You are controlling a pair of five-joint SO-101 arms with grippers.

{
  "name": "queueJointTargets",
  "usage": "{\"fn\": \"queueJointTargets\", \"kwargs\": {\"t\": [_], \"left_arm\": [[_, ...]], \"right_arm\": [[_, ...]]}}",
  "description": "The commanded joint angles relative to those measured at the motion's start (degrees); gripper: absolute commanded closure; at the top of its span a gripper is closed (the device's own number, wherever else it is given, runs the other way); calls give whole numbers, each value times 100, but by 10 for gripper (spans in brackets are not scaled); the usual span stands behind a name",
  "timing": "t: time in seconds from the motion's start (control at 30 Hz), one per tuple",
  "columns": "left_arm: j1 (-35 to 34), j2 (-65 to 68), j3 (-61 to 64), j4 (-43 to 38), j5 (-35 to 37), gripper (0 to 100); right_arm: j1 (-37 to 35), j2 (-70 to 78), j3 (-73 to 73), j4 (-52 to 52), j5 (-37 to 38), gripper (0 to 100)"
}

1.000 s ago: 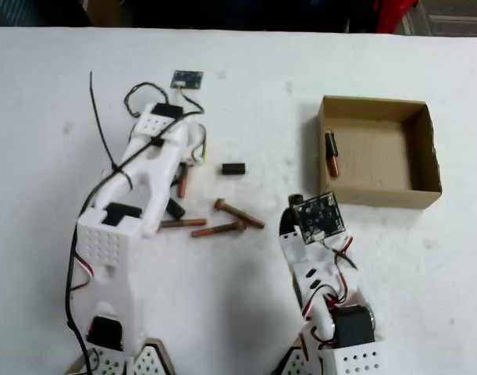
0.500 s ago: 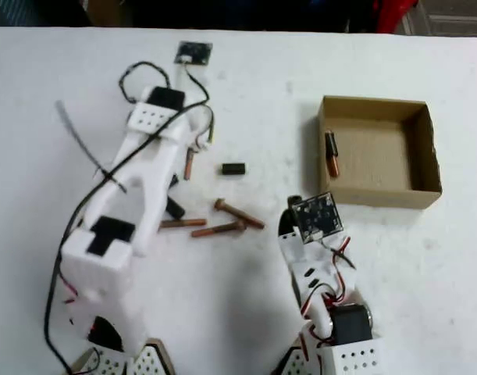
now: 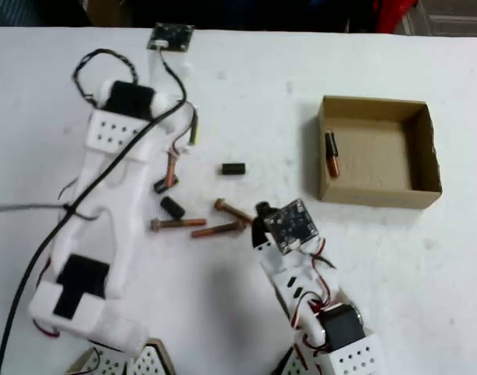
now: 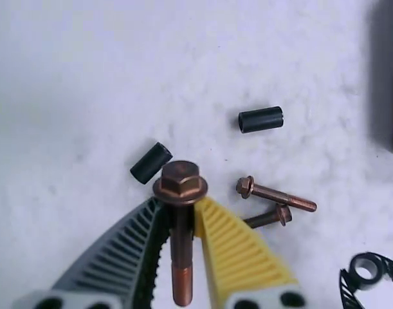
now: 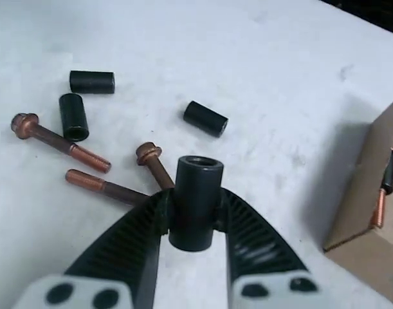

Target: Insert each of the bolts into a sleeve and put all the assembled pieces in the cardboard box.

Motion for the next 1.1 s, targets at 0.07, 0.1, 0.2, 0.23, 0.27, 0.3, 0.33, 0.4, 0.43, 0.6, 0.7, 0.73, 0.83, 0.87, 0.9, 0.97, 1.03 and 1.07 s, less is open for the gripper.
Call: {"fn": "queueJointTargets", "kwargs": {"t": [0.07, 0.1, 0.2, 0.23, 0.27, 0.3, 0.33, 0.4, 0.43, 0.6, 0.7, 0.73, 0.83, 0.87, 0.9, 0.97, 1.03, 1.07], "left_arm": [[92, -1332, -255, 668, -18, 980], [92, -1490, -167, 712, -18, 980], [92, -2070, 545, 677, 9, 980], [92, -2325, 853, 598, 9, 980], [75, -2615, 1178, 475, 9, 980], [57, -2941, 1486, 325, 9, 980], [48, -3310, 1811, 158, -9, 980], [92, -4084, 2488, -176, -18, 980], [101, -4453, 2804, -369, -18, 980], [92, -5754, 4079, -1037, -18, 980], [75, -6088, 4404, -1187, 9, 980], [84, -6176, 4466, -1240, 18, 980], [92, -6369, 4492, -1442, 26, 980], [92, -6431, 4492, -1521, 26, 980], [92, -6501, 4492, -1591, 26, 980], [92, -6615, 4492, -1714, 26, 980], [92, -6695, 4492, -1802, 26, 980], [92, -6738, 4492, -1846, 35, 980]], "right_arm": [[-505, -48, -62, -585, -62, 981], [-611, -48, -62, -673, -62, 981], [-910, -48, -62, -954, -62, 981], [-989, -48, -62, -1051, -62, 981], [-1059, -48, -62, -1138, -62, 981], [-1130, -48, -62, -1218, -62, 981], [-1200, -48, -62, -1262, -62, 981], [-1341, -40, -62, -1323, -62, 981], [-1393, -40, -53, -1349, -62, 981], [-1569, -40, -53, -1622, -62, 981], [-1675, -40, -53, -1815, -62, 982], [-1710, -40, -53, -1859, -70, 982], [-1780, -40, 53, -2105, -615, 982], [-1780, -40, 141, -2255, -826, 982], [-1780, -40, 220, -2413, -1002, 982], [-1780, -40, 413, -2703, -1099, 982], [-1780, -40, 580, -3020, -1099, 982], [-1780, -40, 651, -3143, -1099, 982]]}}
